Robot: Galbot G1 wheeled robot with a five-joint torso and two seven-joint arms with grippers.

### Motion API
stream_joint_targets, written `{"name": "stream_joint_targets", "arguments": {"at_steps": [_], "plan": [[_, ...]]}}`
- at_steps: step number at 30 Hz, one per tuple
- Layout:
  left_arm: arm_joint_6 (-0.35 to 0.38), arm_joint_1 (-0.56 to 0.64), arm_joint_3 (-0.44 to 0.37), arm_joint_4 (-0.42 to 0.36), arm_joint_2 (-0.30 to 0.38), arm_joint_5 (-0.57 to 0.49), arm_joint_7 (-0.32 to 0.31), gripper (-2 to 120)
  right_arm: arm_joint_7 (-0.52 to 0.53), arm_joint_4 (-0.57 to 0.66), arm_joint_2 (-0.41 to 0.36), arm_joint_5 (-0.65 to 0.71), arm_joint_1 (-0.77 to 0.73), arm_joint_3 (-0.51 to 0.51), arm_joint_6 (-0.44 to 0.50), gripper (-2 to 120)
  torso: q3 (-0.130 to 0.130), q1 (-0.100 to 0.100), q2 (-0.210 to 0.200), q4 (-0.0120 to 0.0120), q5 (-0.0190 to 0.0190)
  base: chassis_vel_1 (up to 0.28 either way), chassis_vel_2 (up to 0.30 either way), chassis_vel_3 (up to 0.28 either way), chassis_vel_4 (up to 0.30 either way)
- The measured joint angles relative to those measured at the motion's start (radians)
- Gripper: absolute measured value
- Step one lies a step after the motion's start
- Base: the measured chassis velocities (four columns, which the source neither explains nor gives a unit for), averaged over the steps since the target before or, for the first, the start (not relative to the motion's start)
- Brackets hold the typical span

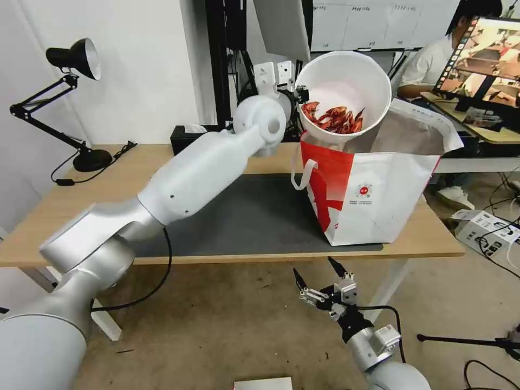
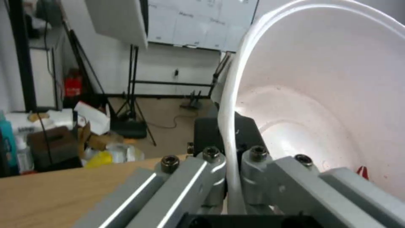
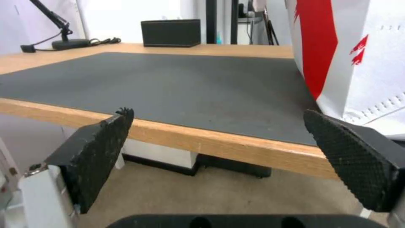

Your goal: Pick up the trash from the table and place it into the takeout bag.

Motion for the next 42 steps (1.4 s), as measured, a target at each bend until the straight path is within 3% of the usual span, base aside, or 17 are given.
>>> {"name": "stream_joint_targets", "arguments": {"at_steps": [13,32,42], "plan": [[-0.007,0.015,0.031,-0.049,0.016,0.049,0.026,0,0.0,0.0,0.0,0.0,0.0,0.0,0.0,100,0.0,0.0,0.0,-0.0001,0.0,0.0,0.0,0.0,0.0],[-0.045,0.019,0.055,0.011,-0.039,0.114,0.002,0,0.0,0.0,0.0,0.0,0.0,0.0,0.0,100,0.0,0.0,0.0,-0.0002,0.0001,0.0,0.0,0.0,0.0],[-0.046,0.032,0.073,-0.033,-0.007,0.138,0.08,0,0.0,0.0,0.0,0.0,0.0,0.0,0.0,100,0.0,0.0,0.0,-0.0001,0.0,0.0,0.0,0.0,0.0]]}}
